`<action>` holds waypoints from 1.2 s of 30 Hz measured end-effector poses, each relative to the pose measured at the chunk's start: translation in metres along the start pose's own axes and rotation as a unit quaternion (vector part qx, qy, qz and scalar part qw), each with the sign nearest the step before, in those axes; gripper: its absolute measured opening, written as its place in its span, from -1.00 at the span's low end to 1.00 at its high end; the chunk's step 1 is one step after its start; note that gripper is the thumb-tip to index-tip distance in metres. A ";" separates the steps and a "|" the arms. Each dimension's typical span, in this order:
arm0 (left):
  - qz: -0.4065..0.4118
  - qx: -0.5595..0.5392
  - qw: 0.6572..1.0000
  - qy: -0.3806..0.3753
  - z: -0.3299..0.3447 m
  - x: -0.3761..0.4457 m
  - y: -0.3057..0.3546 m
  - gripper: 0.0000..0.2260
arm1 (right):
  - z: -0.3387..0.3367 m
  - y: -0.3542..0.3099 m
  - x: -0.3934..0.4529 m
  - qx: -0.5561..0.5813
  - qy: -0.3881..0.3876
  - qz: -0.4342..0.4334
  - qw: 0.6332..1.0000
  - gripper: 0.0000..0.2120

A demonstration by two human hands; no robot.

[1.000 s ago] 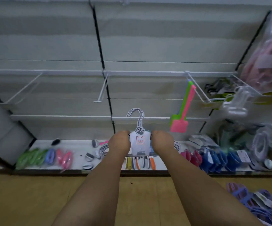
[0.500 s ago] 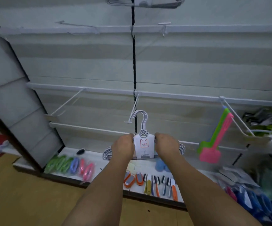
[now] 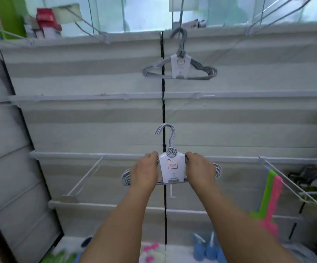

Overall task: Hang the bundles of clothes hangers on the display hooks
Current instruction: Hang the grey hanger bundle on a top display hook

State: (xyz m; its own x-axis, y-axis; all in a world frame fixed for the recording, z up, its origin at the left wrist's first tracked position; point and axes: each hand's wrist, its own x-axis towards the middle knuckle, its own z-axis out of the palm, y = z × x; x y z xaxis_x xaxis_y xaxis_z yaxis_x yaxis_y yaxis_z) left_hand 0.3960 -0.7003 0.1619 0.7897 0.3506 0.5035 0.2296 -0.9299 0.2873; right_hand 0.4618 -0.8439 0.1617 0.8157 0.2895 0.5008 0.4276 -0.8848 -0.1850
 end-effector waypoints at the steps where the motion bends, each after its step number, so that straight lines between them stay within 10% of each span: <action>1: 0.014 -0.002 1.000 0.012 -0.006 0.009 -0.004 -0.88 | -0.006 -0.006 0.006 -0.003 0.017 0.002 1.000 -0.80; 26: 0.112 -0.109 0.930 0.332 -0.090 0.186 0.104 -0.65 | -0.173 0.019 0.170 -0.013 0.262 0.040 0.964 -0.76; 36: 0.119 -0.041 0.941 0.315 -0.080 0.232 0.119 -0.59 | -0.177 0.033 0.228 0.051 0.260 0.084 0.961 -0.76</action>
State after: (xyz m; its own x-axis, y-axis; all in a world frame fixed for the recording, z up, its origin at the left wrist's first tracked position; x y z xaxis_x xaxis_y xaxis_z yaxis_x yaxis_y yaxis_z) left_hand 0.5615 -0.7205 0.3781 0.3131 0.1538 0.9372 0.0241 -0.9878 0.1541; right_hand 0.5928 -0.8713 0.4191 0.5830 -0.0982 0.8065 0.3650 -0.8552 -0.3680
